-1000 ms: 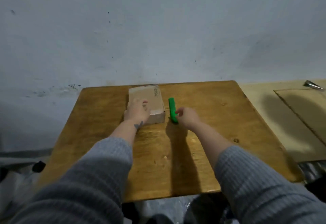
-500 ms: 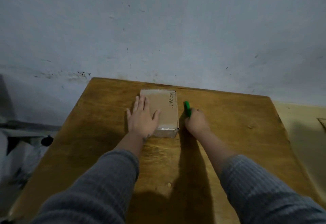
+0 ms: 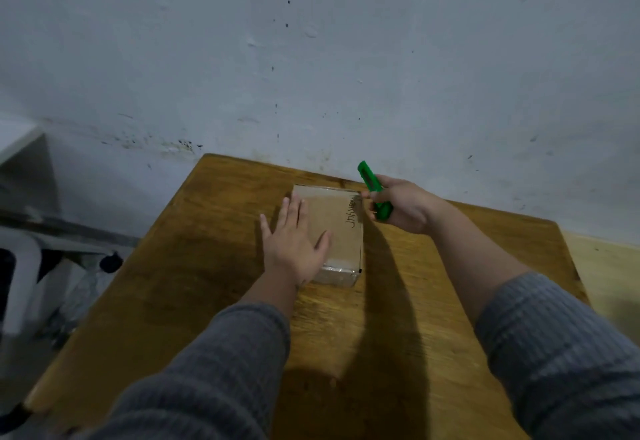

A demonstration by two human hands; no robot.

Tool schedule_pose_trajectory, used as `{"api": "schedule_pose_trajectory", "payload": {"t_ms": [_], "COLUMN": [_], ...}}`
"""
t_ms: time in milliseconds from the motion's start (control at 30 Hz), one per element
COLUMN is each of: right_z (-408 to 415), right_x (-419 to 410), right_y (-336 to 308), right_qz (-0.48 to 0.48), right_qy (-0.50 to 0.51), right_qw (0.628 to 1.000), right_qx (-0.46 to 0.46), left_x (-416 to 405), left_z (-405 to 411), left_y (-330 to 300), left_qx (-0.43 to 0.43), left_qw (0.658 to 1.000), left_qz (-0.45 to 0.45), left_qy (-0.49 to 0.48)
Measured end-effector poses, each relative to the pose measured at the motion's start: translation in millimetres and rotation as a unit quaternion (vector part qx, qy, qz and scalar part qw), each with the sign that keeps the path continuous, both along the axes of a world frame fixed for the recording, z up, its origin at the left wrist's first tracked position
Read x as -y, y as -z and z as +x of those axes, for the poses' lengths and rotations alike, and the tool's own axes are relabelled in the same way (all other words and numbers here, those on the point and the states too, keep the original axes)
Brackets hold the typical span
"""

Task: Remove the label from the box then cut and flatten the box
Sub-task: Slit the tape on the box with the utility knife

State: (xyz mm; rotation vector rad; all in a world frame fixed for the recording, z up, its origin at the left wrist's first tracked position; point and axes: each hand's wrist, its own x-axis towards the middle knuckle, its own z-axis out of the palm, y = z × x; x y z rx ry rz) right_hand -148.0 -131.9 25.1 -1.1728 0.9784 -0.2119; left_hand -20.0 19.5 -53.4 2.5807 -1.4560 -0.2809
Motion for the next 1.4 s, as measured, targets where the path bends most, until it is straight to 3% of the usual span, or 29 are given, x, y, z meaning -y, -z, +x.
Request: {"api": "schedule_pose_trajectory", "payload": {"t_ms": [67, 167, 333, 500, 600, 1067, 1400], "right_z": [5, 13, 17, 21, 26, 31, 40], "right_x": [-3, -8, -9, -10, -11, -2, 11], "right_y": [-1, 1, 11, 14, 15, 14, 0], "right_qz": [-0.024, -0.158, -0.393, -0.512, -0.543, -0.573, -0.663], "right_qy": [-0.033, -0.060, -0.087, -0.152, -0.177, -0.215, -0.263], "right_qw": [0.999, 0.983, 0.905, 0.826, 0.799, 0.763, 0.647], "right_qx": [0.002, -0.066, -0.140, -0.179, -0.189, -0.209, -0.270], "left_x": [-1, 0, 0, -2, -1, -1, 0], "left_z": [0, 0, 0, 0, 0, 0, 0], "left_y": [0, 2, 5, 6, 5, 6, 6], "left_qx": [0.000, 0.004, 0.005, 0.008, 0.010, 0.011, 0.017], "left_qw": [1.000, 1.000, 1.000, 0.999, 0.999, 0.999, 0.999], "left_qz": [-0.008, -0.016, -0.029, -0.033, -0.033, -0.034, -0.026], "left_qy": [-0.002, -0.005, -0.007, -0.003, -0.006, -0.012, -0.015]}}
